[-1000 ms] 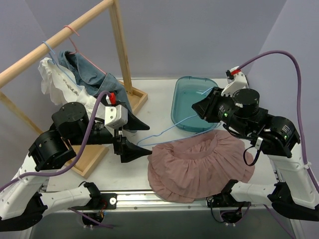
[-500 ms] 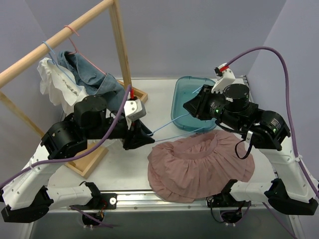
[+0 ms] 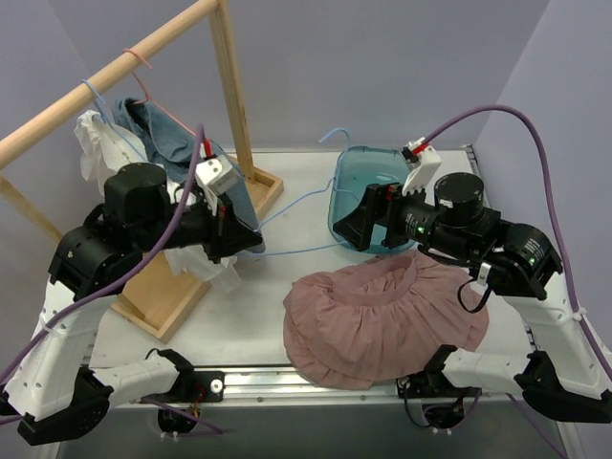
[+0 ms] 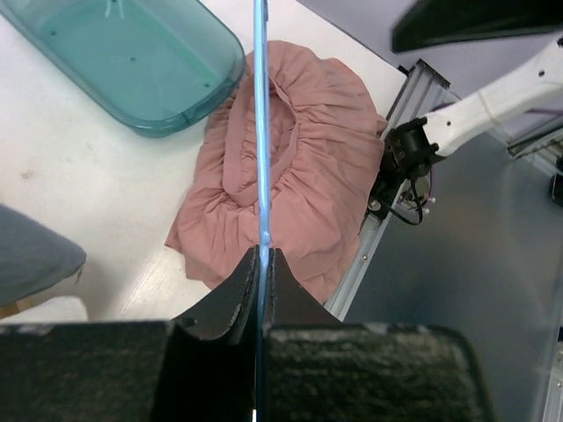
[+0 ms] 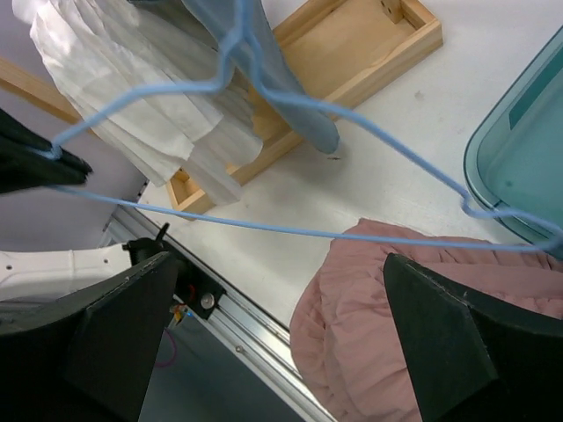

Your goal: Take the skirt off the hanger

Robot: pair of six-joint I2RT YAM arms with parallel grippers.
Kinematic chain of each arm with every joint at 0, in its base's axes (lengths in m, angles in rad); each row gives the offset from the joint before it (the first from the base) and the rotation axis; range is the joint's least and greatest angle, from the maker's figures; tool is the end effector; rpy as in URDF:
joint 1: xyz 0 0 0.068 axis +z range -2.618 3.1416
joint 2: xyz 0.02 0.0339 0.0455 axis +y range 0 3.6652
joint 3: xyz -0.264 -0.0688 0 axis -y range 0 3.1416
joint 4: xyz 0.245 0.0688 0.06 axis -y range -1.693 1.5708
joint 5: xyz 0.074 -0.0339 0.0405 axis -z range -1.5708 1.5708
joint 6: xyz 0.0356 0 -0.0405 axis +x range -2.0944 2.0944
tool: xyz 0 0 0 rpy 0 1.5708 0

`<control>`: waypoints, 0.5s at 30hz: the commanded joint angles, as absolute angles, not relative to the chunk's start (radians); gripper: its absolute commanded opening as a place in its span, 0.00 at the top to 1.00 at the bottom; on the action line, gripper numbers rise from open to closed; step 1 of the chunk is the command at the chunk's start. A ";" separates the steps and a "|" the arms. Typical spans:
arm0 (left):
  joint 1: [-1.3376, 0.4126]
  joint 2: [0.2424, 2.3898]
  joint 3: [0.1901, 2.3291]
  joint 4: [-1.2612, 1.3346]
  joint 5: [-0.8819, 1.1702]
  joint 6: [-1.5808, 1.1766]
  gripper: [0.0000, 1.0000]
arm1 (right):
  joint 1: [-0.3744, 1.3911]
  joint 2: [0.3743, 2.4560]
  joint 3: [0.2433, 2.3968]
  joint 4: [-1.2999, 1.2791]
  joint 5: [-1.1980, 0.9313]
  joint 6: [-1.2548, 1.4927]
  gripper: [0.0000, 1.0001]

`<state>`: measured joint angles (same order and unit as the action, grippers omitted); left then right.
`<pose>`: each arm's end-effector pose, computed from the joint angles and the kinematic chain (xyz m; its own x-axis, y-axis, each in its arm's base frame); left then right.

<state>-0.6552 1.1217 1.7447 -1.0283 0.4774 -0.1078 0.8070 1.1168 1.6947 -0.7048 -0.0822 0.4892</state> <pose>0.1220 -0.1144 0.5014 -0.4051 0.1908 -0.8942 0.8373 0.4702 -0.2790 0.1260 0.1358 0.5210 -0.4420 0.2156 -0.8707 -0.6439 0.5995 0.4753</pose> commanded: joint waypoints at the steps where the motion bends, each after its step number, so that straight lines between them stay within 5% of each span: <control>1: -0.542 1.106 1.844 -1.086 0.636 -0.123 0.98 | 0.815 1.010 1.655 -0.683 -0.081 0.449 0.00; 15: -0.488 1.068 1.802 -0.907 0.882 -0.342 0.98 | 0.822 0.868 1.686 -0.794 0.067 0.373 0.01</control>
